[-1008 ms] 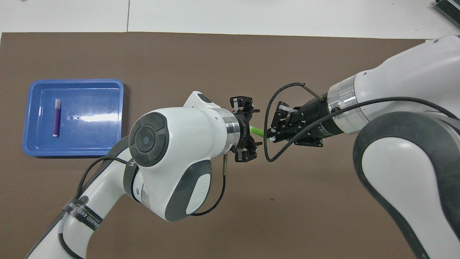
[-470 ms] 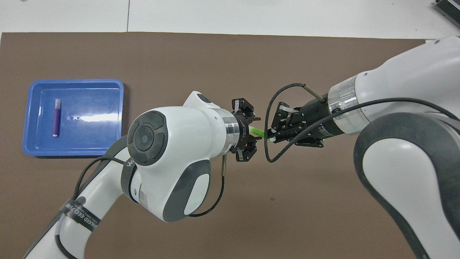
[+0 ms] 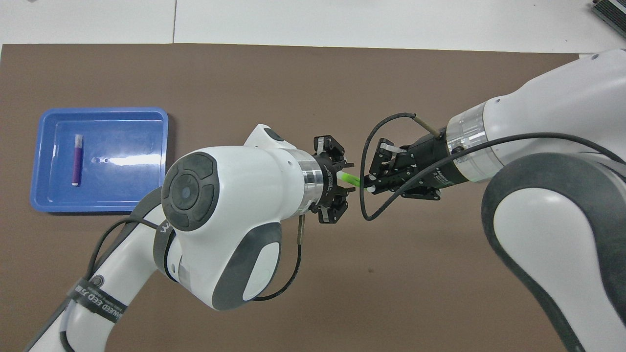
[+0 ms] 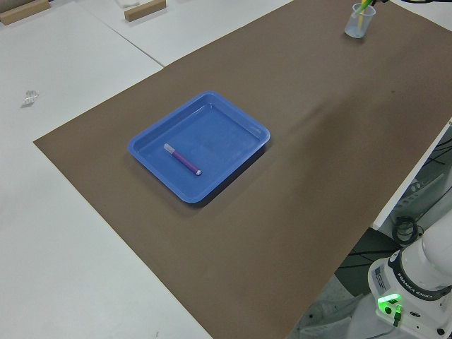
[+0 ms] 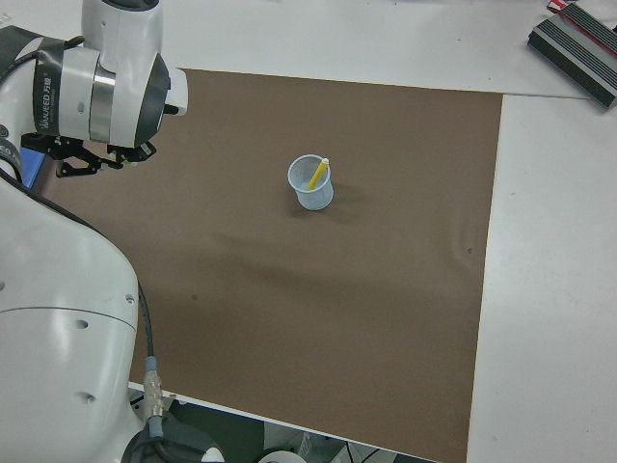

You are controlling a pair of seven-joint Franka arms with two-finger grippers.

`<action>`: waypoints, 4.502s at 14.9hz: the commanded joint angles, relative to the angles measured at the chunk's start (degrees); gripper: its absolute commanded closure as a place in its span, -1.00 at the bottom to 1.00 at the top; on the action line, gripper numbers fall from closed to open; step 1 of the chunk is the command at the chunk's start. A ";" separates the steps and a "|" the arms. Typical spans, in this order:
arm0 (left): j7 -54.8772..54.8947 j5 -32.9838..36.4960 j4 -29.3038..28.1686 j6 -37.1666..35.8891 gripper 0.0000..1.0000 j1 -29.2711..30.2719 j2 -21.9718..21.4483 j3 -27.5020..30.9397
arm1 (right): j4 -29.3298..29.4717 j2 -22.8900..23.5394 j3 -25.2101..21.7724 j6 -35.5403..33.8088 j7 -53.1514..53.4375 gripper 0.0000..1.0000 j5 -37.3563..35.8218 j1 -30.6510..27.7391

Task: Right arm passes pens to left for tray arrangement
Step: 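Grasp the green pen with the left gripper and open the right gripper, then carry the green pen to the tray while the right gripper returns to the cup, then lower the green pen into the tray and open the left gripper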

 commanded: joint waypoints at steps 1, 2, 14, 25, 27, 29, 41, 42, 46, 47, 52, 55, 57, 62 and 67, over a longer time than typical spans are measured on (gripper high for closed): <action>0.60 -0.65 -1.11 -0.97 0.13 -1.30 -1.46 0.40 | -2.29 -1.78 -0.05 1.63 -0.25 0.87 1.65 -0.20; 0.51 -0.47 -1.11 -0.97 0.13 -1.31 -1.46 0.40 | -2.38 -1.78 0.04 1.63 -0.25 0.87 1.65 -0.20; 0.77 -0.03 -2.07 -0.97 1.00 -1.13 -1.99 0.49 | -2.29 -1.78 -0.05 1.72 0.18 0.25 1.56 -0.20; 18.40 6.56 -1.63 -8.68 1.00 2.01 -2.69 1.10 | -3.08 -2.48 -0.93 0.58 -22.61 -0.51 -11.16 -7.74; 26.13 6.56 -1.81 -11.41 1.00 5.00 -3.13 1.10 | -4.75 -2.14 -0.92 1.98 -32.73 -0.51 -15.82 -10.47; 33.87 6.56 -2.16 -13.78 1.00 7.64 -3.65 1.10 | -5.89 -0.74 -0.84 4.61 -38.81 -0.51 -20.47 -11.97; 92.13 8.66 -5.40 -27.95 1.00 34.53 -6.29 1.10 | -6.95 10.69 -0.84 21.14 -58.00 -0.50 -28.14 -18.39; 97.40 8.93 -5.76 -27.60 1.00 36.20 -6.21 1.10 | -6.78 11.22 -0.75 22.27 -58.00 -0.50 -28.14 -18.39; 114.57 12.80 -5.76 -26.03 1.00 41.66 -4.98 1.10 | -6.78 12.89 -0.75 24.57 -57.56 -0.45 -28.06 -18.13; 115.63 13.24 -5.94 -24.19 1.00 42.36 -3.93 1.10 | -6.78 13.24 -0.75 25.27 -57.56 -0.38 -28.06 -17.95; 122.13 18.52 -6.64 -14.69 1.00 45.08 0.64 1.10 | -7.04 14.13 -0.75 26.15 -57.29 -0.12 -27.97 -17.43; 125.13 18.69 -7.35 -7.15 1.00 47.02 5.02 1.10 | -7.13 14.04 -0.75 25.28 -57.29 -0.09 -27.88 -17.60; 126.80 18.69 -7.08 -3.62 1.00 47.64 7.85 1.10 | -7.04 13.95 -0.66 24.40 -57.29 0.05 -27.62 -17.86; 128.21 18.69 -7.61 1.76 1.00 48.35 12.07 1.10 | -7.04 13.86 -0.75 23.60 -57.29 0.26 -27.62 -18.04; 128.21 18.69 -10.85 4.03 1.00 48.70 11.90 1.19 | -7.13 13.77 -0.75 23.43 -57.38 0.57 -27.62 -18.04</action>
